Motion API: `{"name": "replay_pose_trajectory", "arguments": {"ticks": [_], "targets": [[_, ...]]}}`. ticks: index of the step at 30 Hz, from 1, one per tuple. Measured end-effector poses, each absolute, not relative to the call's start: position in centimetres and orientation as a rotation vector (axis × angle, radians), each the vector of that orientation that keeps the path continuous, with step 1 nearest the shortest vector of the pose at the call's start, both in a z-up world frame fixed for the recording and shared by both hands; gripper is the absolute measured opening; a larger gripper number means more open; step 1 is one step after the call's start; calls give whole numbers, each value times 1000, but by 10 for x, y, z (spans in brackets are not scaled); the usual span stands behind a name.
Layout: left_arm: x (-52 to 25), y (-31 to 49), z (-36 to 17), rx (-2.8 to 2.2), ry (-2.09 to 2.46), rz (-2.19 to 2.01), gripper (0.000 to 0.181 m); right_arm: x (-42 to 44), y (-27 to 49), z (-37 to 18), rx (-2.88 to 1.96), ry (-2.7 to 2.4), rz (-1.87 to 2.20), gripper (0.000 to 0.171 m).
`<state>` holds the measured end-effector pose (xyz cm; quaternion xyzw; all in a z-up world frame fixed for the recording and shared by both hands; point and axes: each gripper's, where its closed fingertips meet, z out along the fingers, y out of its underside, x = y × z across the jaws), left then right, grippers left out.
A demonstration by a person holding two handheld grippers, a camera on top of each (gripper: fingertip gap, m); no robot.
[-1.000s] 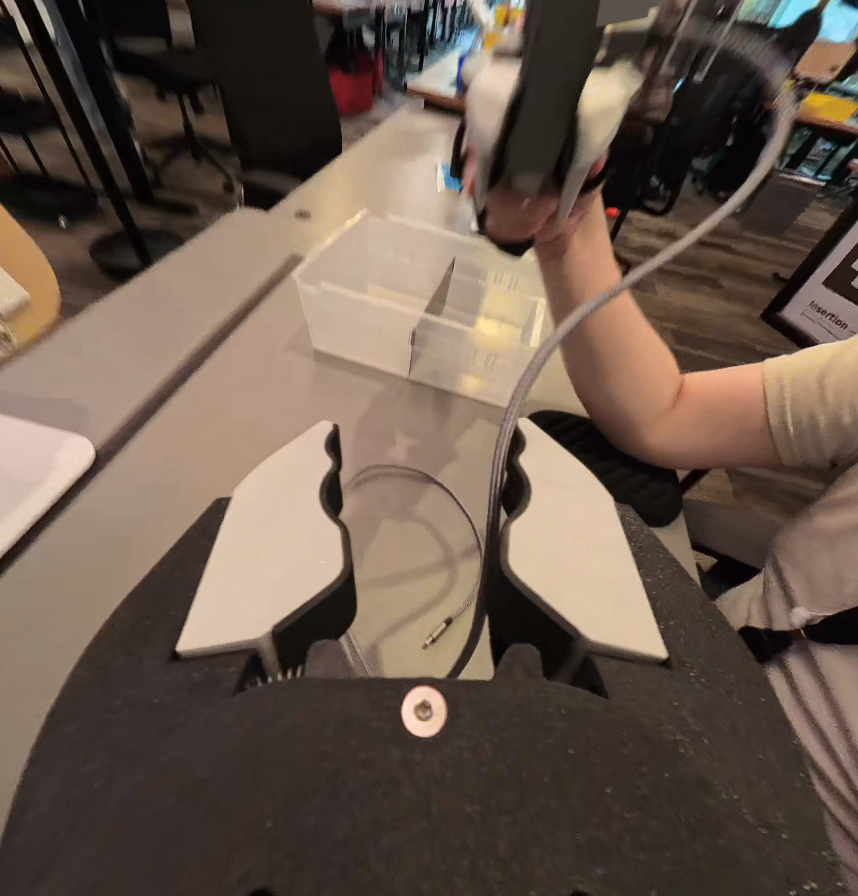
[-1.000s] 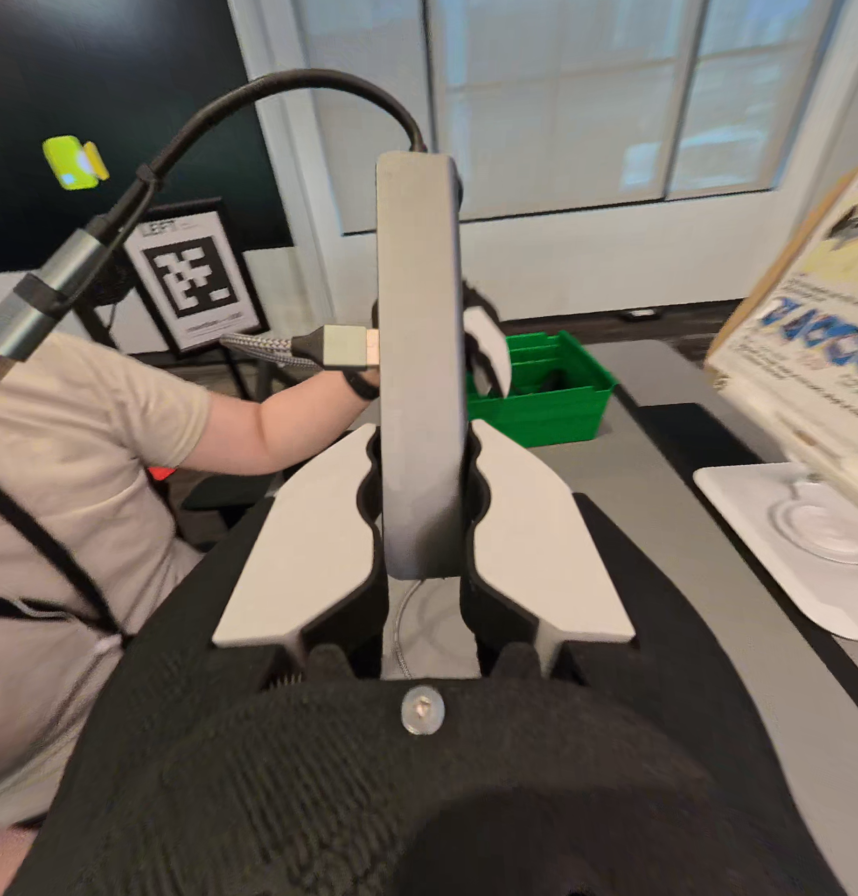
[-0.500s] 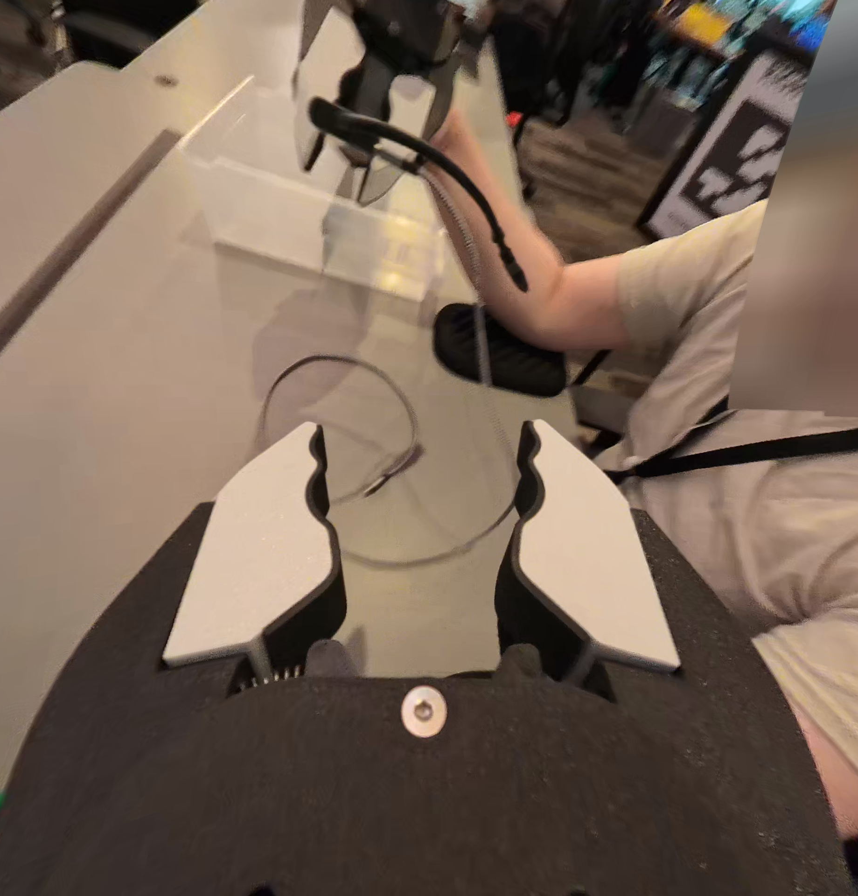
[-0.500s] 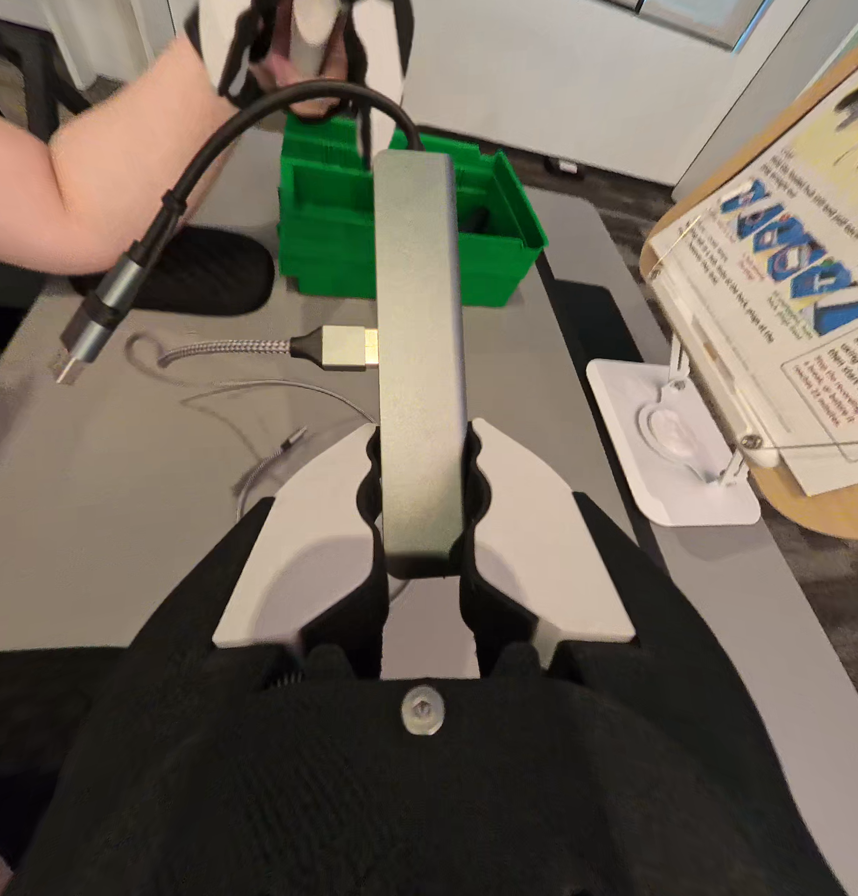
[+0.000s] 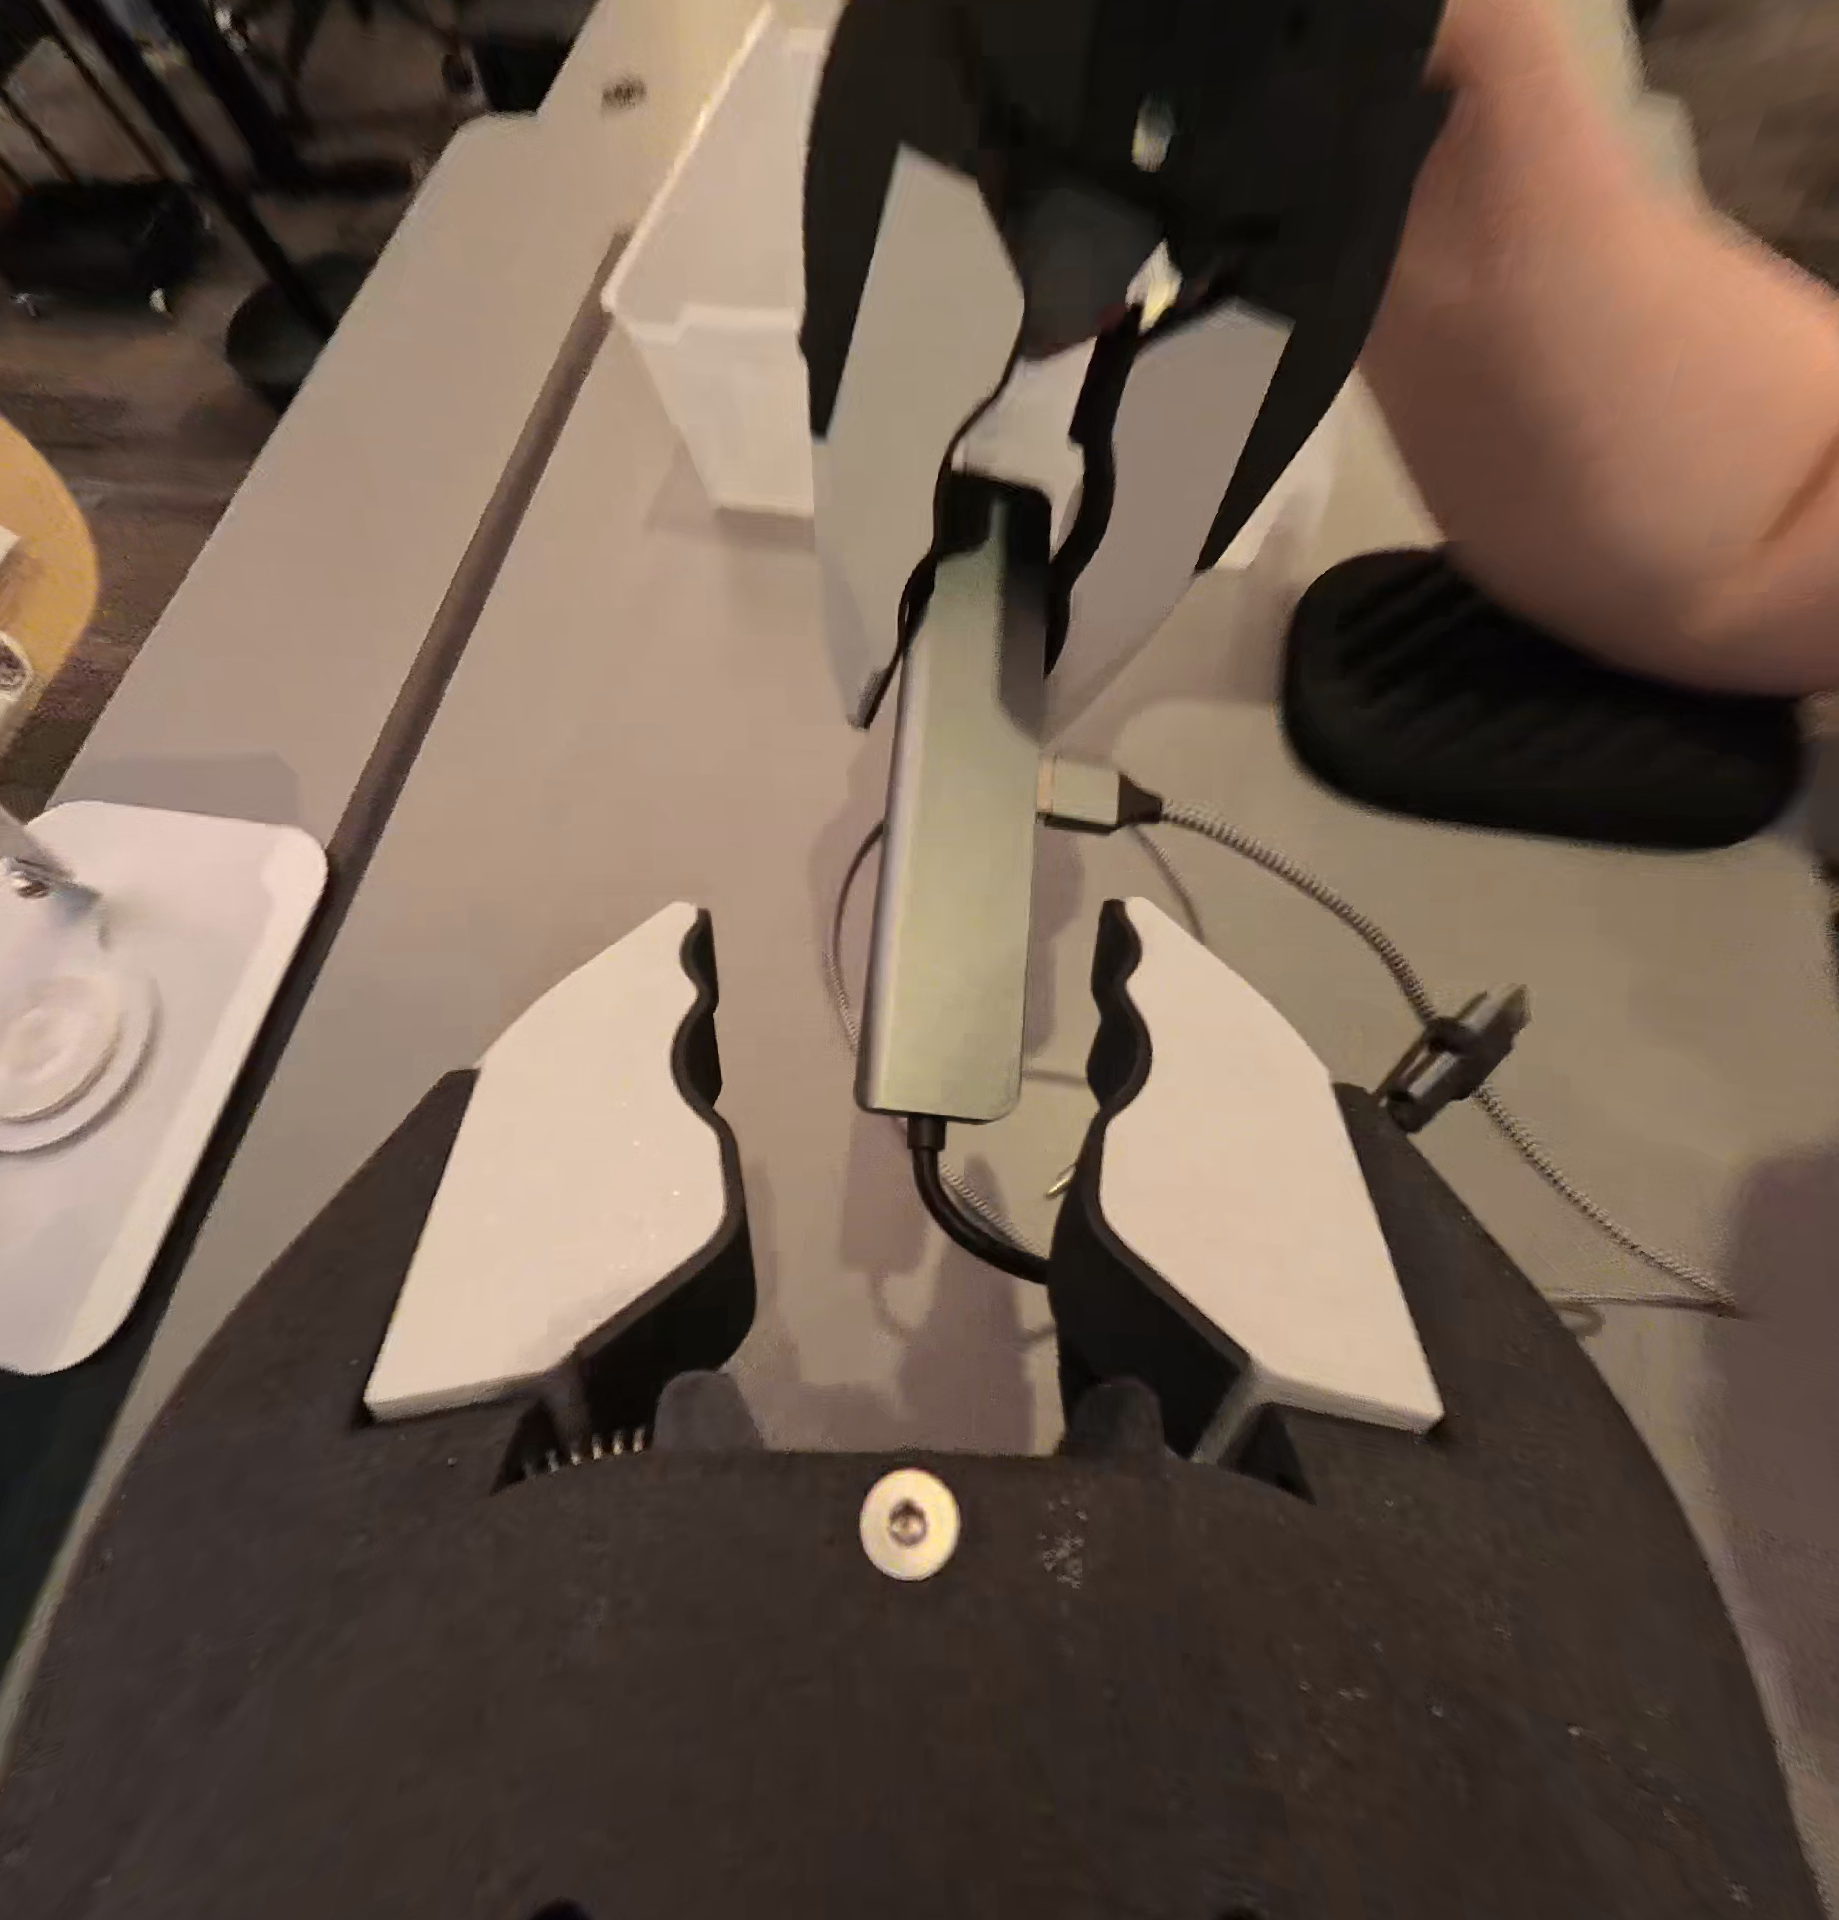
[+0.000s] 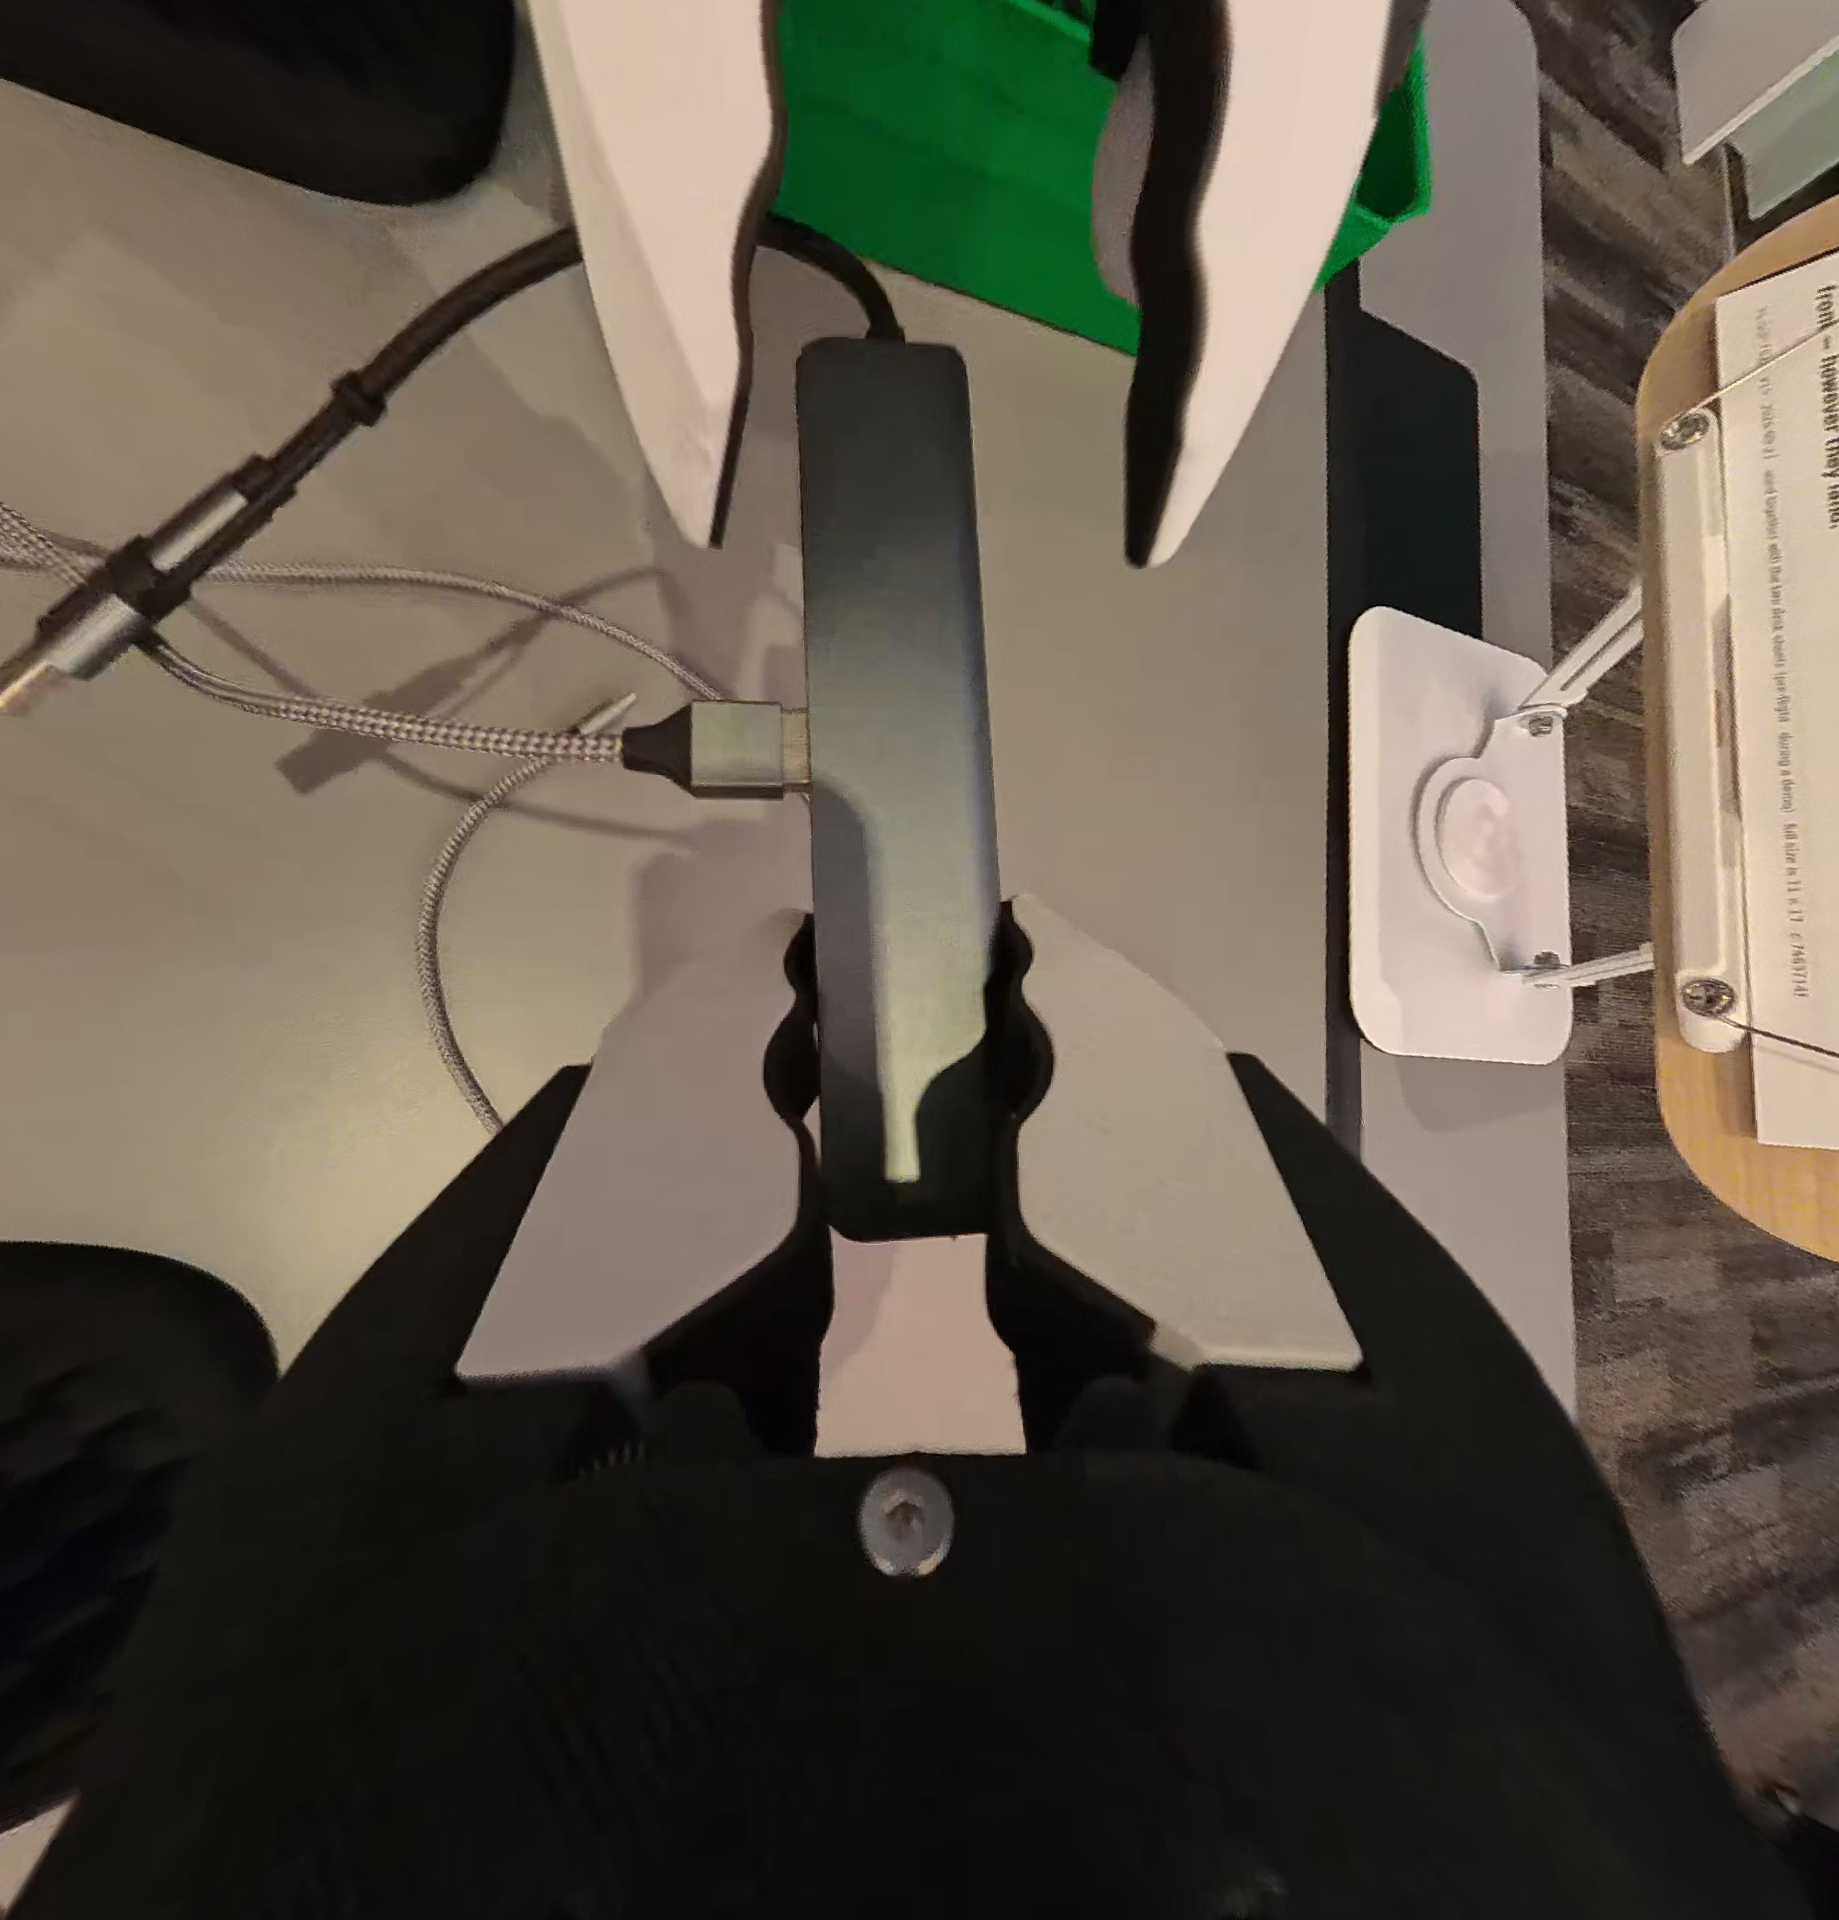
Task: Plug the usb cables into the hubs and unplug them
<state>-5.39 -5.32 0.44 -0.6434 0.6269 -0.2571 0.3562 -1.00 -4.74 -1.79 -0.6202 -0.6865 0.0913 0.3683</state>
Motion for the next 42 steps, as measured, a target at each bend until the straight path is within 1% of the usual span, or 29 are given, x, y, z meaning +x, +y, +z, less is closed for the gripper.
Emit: {"name": "replay_pose_trajectory", "arguments": {"ticks": [2,4,5,6,8,10,11,13,15,20,21,23,25,26,28,30,33,36,38,42], "targets": [[-50,-52,1,-1618,1637,-651,62,-5,-43,-20,-1598,-1760,191,31],[-48,-53,5,-1561,1634,-674,44,-3,-38,-19,-1601,-1736,188,31],[-49,-52,7,-1556,1629,-676,39,-2,-35,-18,-1604,-1714,183,31],[-51,-50,8,-1558,1623,-662,42,-1,-31,-16,-1615,-1686,188,31],[-54,-47,9,-1549,1610,-626,56,0,-27,-10,-1616,-1639,199,31],[-53,-45,16,-1507,1579,-626,60,1,-25,-7,-1600,-1623,201,31],[-52,-43,20,-1494,1560,-625,61,1,-24,-5,-1593,-1614,192,32],[-55,-36,21,-1502,1531,-579,56,4,-20,-1,-1580,-1588,155,32],[-61,-29,27,-1497,1490,-537,60,4,-18,6,-1545,-1566,137,32],[-77,-27,75,-1393,1277,-652,67,-2,-26,15,-1459,-1594,123,32],[-81,-27,84,-1365,1233,-689,66,-3,-28,15,-1452,-1601,123,32],[-88,-22,92,-1332,1179,-677,56,-8,-38,17,-1418,-1635,172,32],[-95,-14,82,-1347,1205,-582,58,-16,-53,25,-1339,-1651,287,32],[-97,-11,72,-1364,1247,-538,64,-19,-59,32,-1304,-1639,347,32],[-91,-17,50,-1370,1368,-531,68,-21,-67,45,-1260,-1600,440,32],[-72,-35,46,-1297,1435,-639,68,-20,-67,50,-1266,-1572,466,32],[-47,-67,58,-1180,1450,-869,66,-17,-58,45,-1311,-1558,428,32],[-37,-75,67,-1105,1392,-956,53,-21,-59,43,-1305,-1566,458,32],[-36,-76,68,-1078,1382,-977,33,-21,-58,41,-1316,-1564,458,32],[-35,-73,64,-1106,1393,-956,32,-19,-56,38,-1334,-1566,460,32]]}}
